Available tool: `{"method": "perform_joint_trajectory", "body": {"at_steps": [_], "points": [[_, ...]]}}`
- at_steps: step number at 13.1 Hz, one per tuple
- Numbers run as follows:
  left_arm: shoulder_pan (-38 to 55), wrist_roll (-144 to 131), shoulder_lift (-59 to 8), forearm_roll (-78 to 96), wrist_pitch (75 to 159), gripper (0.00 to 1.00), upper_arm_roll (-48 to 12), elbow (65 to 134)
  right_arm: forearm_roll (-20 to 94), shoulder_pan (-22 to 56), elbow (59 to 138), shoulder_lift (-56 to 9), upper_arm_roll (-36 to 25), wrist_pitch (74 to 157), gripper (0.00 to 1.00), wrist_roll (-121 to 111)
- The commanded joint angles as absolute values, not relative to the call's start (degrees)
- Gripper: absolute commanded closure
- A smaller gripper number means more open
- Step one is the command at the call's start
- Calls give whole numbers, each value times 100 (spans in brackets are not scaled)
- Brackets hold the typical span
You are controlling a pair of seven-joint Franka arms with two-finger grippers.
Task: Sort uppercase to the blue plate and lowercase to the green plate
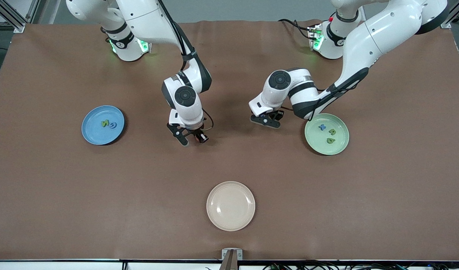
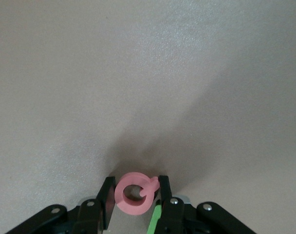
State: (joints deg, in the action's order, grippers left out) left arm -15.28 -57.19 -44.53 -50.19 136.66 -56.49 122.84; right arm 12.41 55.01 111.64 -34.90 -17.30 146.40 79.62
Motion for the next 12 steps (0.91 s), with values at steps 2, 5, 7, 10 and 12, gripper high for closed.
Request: {"method": "perform_joint_trajectory", "body": {"at_steps": [2, 5, 7, 10, 12], "points": [[-1406, -5651, -4509, -5019, 13755, 37, -5546, 12287, 1336, 5485, 11162, -3350, -1828, 14170, 100, 7806], [-1406, -5643, -4544, -5019, 13755, 45, -5546, 12322, 1310, 5099, 11625, -2596, -1837, 13729, 100, 6973], [-1406, -5651, -4544, -5019, 13755, 52, -5546, 12322, 1283, 4678, 12467, -1745, -1863, 13772, 100, 6009], [-1415, -5660, -4535, -5019, 13755, 70, -5537, 12313, 1231, 3852, 13488, -732, -1907, 13790, 100, 4532], [-1476, -5660, -4491, -5019, 13746, 74, -5546, 12305, 837, 3228, 14025, -344, -1916, 13947, 100, 3738]]}}
